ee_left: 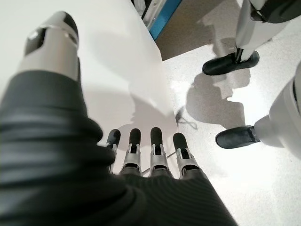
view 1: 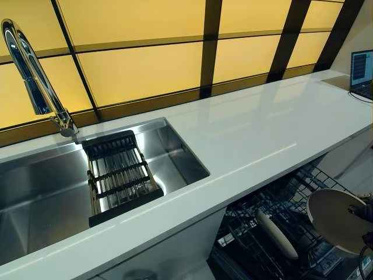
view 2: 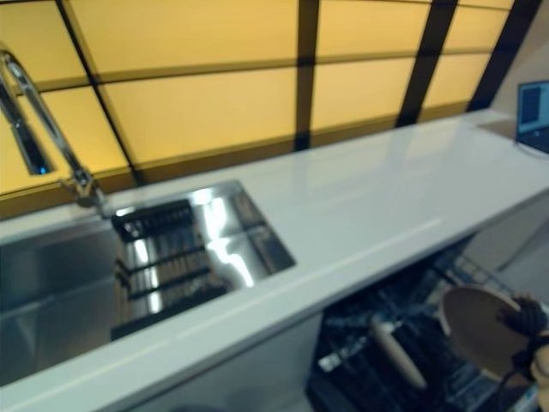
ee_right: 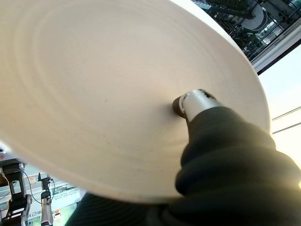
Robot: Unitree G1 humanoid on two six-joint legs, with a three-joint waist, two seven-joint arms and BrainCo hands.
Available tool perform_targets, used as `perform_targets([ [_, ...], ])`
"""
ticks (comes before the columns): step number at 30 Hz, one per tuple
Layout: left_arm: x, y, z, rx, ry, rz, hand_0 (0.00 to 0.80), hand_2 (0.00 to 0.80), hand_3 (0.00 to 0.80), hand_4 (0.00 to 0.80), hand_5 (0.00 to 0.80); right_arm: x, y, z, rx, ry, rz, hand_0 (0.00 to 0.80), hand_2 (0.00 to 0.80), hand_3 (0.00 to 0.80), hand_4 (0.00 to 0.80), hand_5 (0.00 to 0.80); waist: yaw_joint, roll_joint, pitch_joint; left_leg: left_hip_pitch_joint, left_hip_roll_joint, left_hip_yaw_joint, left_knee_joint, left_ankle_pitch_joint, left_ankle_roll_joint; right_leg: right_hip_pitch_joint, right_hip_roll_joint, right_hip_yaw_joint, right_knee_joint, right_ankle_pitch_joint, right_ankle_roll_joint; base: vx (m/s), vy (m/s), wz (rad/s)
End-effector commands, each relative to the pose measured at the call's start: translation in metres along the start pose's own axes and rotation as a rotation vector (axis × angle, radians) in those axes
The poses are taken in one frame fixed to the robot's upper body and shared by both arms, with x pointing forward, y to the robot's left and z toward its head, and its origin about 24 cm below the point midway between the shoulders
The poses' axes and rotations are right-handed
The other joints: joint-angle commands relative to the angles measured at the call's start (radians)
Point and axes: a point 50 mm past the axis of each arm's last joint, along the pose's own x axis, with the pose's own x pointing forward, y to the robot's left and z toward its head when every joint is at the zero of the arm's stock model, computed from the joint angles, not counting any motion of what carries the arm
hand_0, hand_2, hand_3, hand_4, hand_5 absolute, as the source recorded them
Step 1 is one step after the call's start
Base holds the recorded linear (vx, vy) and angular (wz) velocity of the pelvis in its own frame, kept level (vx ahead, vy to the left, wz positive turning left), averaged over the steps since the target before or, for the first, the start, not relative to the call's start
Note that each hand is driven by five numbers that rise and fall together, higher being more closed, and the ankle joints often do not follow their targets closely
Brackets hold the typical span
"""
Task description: Take plates into dishwasher
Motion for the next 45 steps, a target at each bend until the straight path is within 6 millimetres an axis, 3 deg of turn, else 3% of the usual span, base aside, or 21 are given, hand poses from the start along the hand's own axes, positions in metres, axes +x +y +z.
perform_targets([
  [1, 0.001, 0.006, 0.016, 0.052, -0.056, 0.005, 0.0, 0.0, 0.0, 0.0, 0.0, 0.006, -0.008, 0.022, -0.033, -0.073, -0.125, 0.8, 0.8, 0.8, 0.8, 0.8, 0.048, -0.059, -0.03, 0.026, 0.023, -0.022, 0.003, -0.045, 0.008, -0.033, -0.045, -0.016, 0.002, 0.075, 0.115, 0.0, 0.0, 0.0],
  [21, -0.001, 0.008, 0.013, 0.098, -0.032, -0.018, 0.0, 0.0, 0.0, 0.0, 0.0, 0.027, -0.013, 0.035, -0.119, -0.03, -0.363, 0.8, 0.8, 0.8, 0.8, 0.8, 0.125, -0.034, -0.026, 0.004, 0.008, -0.095, 0.003, -0.035, 0.008, -0.022, -0.059, -0.053, 0.002, 0.066, 0.112, 0.0, -0.019, 0.05],
  [31, -0.002, 0.011, 0.021, 0.092, -0.05, -0.018, 0.0, 0.0, 0.0, 0.0, 0.0, 0.039, -0.016, 0.032, -0.109, 0.043, -0.318, 0.8, 0.8, 0.8, 0.8, 0.8, 0.146, -0.018, -0.018, -0.017, 0.003, -0.114, 0.003, -0.025, 0.004, -0.032, -0.063, -0.063, 0.002, 0.066, 0.11, -0.01, -0.035, 0.05],
  [45, -0.001, 0.01, 0.031, 0.097, -0.083, -0.039, 0.0, 0.0, 0.0, 0.0, 0.0, 0.041, 0.015, 0.01, -0.023, 0.135, -0.173, 0.8, 0.8, 0.8, 0.8, 0.8, 0.155, 0.015, 0.015, -0.034, 0.008, -0.121, 0.003, -0.015, -0.008, -0.045, -0.078, -0.084, 0.002, 0.068, 0.109, -0.021, -0.012, 0.04],
])
